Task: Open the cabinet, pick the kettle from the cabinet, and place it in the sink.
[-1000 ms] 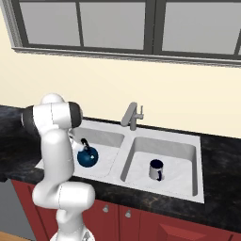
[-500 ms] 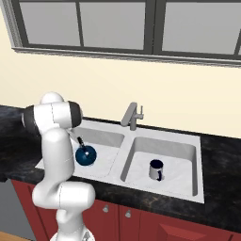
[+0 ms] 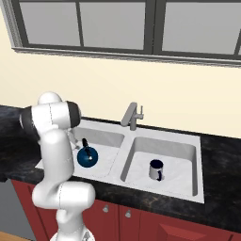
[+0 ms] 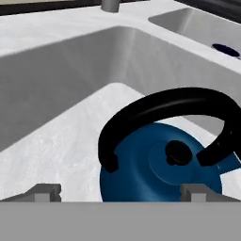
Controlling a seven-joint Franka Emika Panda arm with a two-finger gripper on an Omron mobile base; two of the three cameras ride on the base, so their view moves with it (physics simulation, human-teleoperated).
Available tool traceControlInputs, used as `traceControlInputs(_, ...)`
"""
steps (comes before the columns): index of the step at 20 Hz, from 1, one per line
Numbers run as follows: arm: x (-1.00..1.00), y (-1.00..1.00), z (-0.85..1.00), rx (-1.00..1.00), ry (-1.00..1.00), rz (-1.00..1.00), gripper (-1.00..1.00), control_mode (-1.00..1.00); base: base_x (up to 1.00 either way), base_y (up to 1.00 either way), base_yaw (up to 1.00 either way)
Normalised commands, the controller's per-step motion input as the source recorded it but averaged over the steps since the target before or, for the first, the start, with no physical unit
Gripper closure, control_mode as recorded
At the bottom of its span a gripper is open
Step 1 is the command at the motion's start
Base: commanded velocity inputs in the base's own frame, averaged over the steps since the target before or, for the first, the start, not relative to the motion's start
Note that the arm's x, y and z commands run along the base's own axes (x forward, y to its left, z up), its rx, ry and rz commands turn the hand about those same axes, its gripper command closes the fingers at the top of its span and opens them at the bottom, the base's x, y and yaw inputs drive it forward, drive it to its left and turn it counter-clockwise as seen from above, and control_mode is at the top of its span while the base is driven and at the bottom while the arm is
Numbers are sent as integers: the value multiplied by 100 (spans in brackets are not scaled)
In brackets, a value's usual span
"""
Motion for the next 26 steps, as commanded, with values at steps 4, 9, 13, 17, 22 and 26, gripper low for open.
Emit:
traceControlInputs(4, -18, 0, 24, 14, 0, -2, -100, -100, 0, 0, 0)
traceControlInputs(9, -13, 0, 29, 11, 0, 0, -100, -100, 0, 0, 0)
traceControlInputs(13, -12, -4, 35, 14, 0, 0, -100, -100, 0, 0, 0)
traceControlInputs(17, -16, -2, 40, 16, 0, 3, -100, -100, 0, 0, 0)
traceControlInputs(22, -17, 0, 44, 17, 0, 9, -100, -100, 0, 0, 0)
traceControlInputs(26, -25, 0, 45, 18, -1, 13, -100, -100, 0, 0, 0)
